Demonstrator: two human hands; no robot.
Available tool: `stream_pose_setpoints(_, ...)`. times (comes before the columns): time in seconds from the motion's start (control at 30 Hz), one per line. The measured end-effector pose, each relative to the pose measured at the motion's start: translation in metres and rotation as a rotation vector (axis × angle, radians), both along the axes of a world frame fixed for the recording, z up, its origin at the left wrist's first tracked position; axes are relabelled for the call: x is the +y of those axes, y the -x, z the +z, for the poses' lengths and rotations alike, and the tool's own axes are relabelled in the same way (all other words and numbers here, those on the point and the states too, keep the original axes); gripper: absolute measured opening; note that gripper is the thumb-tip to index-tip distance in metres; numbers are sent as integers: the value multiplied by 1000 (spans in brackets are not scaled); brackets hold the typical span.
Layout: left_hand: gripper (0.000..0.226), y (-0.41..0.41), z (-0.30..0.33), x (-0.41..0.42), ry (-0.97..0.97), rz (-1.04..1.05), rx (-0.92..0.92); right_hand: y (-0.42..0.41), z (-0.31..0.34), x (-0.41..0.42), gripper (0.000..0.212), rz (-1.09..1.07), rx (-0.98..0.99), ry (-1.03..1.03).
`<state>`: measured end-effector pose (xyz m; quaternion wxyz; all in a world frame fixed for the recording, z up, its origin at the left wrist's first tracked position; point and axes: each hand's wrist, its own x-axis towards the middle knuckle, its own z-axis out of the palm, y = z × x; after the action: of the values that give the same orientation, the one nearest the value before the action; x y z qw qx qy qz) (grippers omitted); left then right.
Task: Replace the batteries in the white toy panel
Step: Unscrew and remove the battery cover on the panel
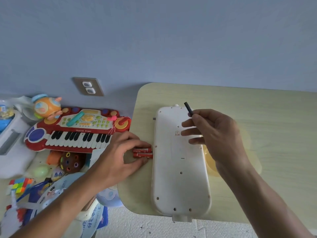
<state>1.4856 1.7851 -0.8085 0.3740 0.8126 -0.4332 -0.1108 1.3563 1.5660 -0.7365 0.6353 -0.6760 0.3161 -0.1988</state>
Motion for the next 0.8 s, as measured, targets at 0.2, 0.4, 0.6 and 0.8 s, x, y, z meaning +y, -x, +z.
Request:
stream_pose_setpoints(0.2,36,0,3,2,-14,10,14,-2,-4,2,14,23,-16,65)
stream_pose_setpoints(0.4,34,0,5,2,-53,12,-6,-5,-5,6,12,26,15,203)
stream_pose_setpoints(0.6,40,-1,4,2,-39,21,-15,-10,-11,7,9,51,52,350)
stream_pose_setpoints(0.8,46,-8,8,2,-60,-6,18,-23,-21,7,6,69,16,360)
